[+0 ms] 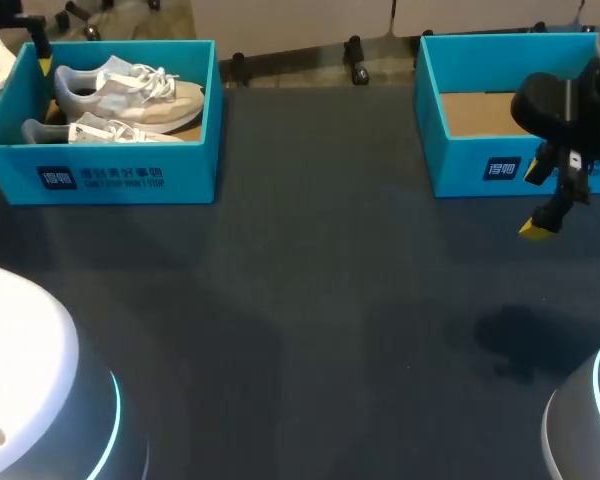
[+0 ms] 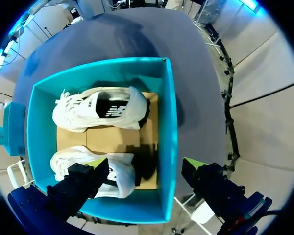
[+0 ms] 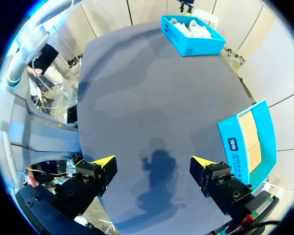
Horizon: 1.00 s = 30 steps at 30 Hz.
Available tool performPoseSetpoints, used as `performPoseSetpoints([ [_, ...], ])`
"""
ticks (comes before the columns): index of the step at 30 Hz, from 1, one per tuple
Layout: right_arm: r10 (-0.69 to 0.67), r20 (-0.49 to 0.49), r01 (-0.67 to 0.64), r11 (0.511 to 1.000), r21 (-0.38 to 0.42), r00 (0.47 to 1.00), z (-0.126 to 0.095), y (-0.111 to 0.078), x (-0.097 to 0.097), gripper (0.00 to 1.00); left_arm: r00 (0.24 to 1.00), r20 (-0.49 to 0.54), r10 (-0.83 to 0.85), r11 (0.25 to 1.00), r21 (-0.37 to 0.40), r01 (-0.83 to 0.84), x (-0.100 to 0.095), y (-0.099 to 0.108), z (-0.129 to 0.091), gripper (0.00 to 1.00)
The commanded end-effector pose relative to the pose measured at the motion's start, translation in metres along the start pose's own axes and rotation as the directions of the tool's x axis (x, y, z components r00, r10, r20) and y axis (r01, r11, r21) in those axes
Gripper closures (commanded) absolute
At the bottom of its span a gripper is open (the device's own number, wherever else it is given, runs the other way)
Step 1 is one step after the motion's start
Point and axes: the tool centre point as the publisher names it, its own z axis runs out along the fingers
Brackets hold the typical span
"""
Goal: Take the shoe out of the shoebox, open the shoe tongue, remove and reinsert the insole, then place the shoe into the shoebox
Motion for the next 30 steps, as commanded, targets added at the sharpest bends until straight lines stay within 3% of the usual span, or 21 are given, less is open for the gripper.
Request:
performPoseSetpoints([
  [1,0.001,-0.003,-0.001,1.000,0.004,1.000,0.001,0.001,-0.002,0.00,1.000,-0.009,-0.001,0.993,-0.118,0.000,-0.004,-0.024,0.000,0.00],
  [13,0.001,-0.003,-0.001,1.000,0.004,1.000,0.001,0.001,-0.002,0.00,1.000,-0.009,-0.001,0.993,-0.118,0.000,-0.004,-0.024,0.000,0.00],
  [19,0.001,-0.003,-0.001,1.000,0.004,1.000,0.001,0.001,-0.002,0.00,0.996,-0.017,0.088,0.992,-0.094,-0.089,0.002,-0.059,0.002,0.00],
  [29,0.001,-0.003,-0.001,1.000,0.004,1.000,0.001,0.001,-0.002,0.00,0.987,-0.018,0.161,0.983,-0.089,-0.162,0.004,-0.095,0.009,0.00],
  [30,0.001,-0.003,-0.001,1.000,0.004,1.000,0.001,0.001,-0.002,0.00,0.986,-0.018,0.164,0.982,-0.089,-0.165,0.004,-0.096,0.010,0.07],
])
